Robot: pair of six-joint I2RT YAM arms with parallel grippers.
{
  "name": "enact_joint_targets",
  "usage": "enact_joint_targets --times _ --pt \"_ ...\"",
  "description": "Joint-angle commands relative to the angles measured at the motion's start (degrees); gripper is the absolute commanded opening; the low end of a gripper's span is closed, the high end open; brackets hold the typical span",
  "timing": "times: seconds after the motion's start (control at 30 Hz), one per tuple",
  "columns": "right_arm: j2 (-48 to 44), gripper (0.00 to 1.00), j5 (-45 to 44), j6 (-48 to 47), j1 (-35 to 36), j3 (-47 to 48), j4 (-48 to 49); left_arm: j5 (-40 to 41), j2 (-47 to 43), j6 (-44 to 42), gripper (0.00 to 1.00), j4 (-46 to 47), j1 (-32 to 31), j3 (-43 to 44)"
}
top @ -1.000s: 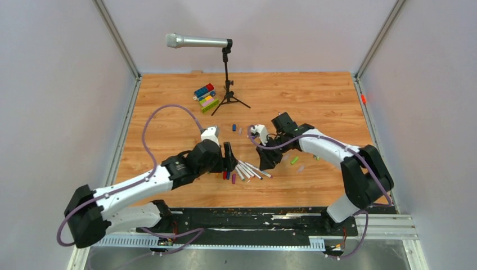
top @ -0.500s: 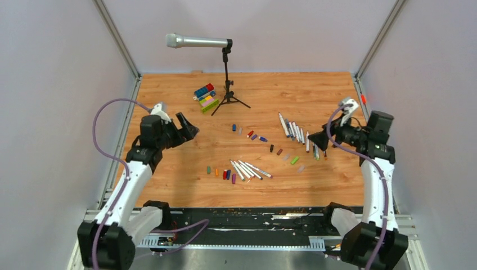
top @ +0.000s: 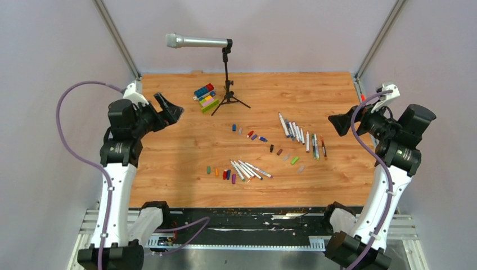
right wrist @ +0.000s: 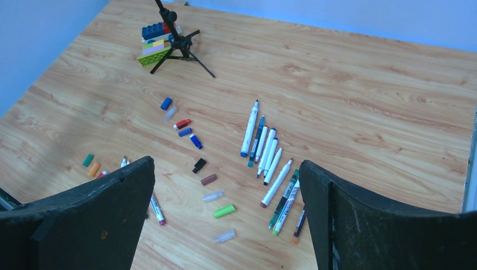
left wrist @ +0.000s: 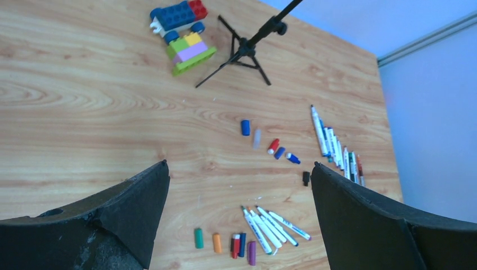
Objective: Open the pen caps
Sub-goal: Reset both arms
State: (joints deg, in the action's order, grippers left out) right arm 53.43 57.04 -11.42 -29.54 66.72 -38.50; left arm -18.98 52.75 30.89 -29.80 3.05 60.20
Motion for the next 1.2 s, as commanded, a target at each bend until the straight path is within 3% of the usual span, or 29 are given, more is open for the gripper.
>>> enact_joint_targets --times 0.0,0.27,0.53,1.17 --pt "-1.33 1.0 -0.84 7.25 -0.21 2.2 2.1 0.45 -5.5 -0.9 1.0 -4.68 0.2 3.5" --pt "-0.9 1.0 -10.22 13.49 -0.17 5.05 0.39 -4.69 -3.29 -0.95 1.0 -4.68 0.18 9.82" --pt "-3.4 1.0 -10.23 15.77 -0.17 2.35 2.57 -9.16 -1.15 1.18 1.0 -2.86 0.27 7.43" --pt "-4.82 1.0 -10.55 14.19 -0.17 -3.24 5.26 -7.45 -3.87 -1.63 1.0 -7.12 0.45 5.88"
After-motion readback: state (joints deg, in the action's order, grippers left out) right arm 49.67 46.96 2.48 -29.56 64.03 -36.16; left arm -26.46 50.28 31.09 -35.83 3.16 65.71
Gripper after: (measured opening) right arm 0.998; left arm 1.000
